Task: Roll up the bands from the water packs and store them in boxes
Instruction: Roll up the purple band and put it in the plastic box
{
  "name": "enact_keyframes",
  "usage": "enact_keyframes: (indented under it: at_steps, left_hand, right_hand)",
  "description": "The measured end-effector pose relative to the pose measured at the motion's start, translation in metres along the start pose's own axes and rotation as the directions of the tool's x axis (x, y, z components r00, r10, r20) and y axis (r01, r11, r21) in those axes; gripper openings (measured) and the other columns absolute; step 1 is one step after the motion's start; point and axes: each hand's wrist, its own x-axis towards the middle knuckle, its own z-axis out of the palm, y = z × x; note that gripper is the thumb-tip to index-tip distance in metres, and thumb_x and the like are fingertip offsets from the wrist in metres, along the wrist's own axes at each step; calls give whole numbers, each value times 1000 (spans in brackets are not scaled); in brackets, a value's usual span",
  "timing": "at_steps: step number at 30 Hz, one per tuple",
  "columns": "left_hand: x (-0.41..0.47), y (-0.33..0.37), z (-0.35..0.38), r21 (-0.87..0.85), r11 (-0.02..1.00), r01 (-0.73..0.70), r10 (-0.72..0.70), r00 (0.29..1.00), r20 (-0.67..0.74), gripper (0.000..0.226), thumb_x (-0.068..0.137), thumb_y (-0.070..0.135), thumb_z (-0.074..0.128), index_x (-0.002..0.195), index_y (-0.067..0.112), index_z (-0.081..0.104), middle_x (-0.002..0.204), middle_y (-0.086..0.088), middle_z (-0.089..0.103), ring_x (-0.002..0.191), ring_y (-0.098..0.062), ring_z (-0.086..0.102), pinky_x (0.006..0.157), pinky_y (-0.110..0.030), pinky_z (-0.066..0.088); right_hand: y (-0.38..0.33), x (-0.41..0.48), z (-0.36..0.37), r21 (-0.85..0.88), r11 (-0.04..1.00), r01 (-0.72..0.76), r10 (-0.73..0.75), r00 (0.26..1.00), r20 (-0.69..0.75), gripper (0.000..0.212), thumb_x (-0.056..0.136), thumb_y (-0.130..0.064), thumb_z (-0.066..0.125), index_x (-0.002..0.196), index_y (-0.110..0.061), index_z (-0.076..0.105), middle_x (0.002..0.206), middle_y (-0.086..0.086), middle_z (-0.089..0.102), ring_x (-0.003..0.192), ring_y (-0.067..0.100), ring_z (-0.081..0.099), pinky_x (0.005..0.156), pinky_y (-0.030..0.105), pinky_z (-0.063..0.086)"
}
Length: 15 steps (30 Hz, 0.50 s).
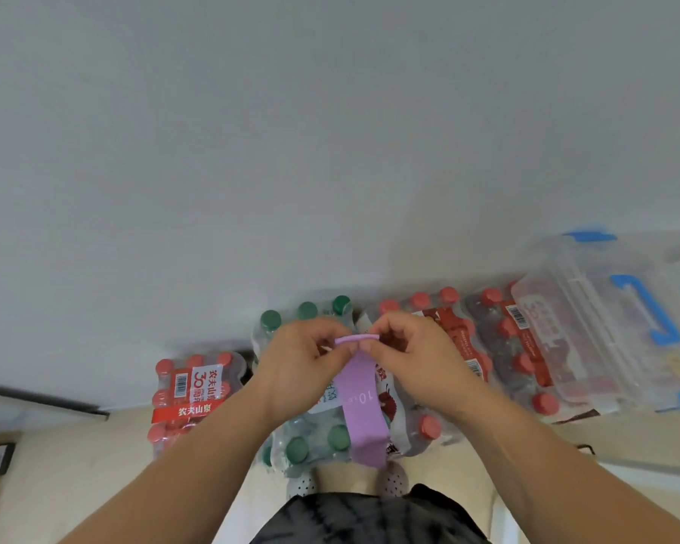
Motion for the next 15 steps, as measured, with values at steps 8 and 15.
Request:
enact_keyframes:
  at_steps: [8, 15]
  left_hand:
    - [-47, 58, 20, -266, 963, 50, -69, 996, -64, 14, 87, 15, 73, 78, 24, 78, 69, -8, 71, 63, -26, 62, 64, -38, 55]
    - [-87, 108, 58, -324, 946, 24, -56, 994, -90, 18, 86, 5, 72, 77, 19, 79, 73, -8, 75, 69, -30, 70, 63, -33, 57]
  right_hand:
    - [-14, -63, -26, 276, 959, 60, -48, 998, -50, 11, 92, -16, 71, 87, -25, 75, 78, 1, 73, 70, 14, 64, 65, 28, 53]
    - [-4, -120, -59, 400, 911, 101, -83, 995, -62, 13, 94, -13, 67, 91, -22, 77, 86, 9, 75, 86, 36, 69, 80, 47, 58]
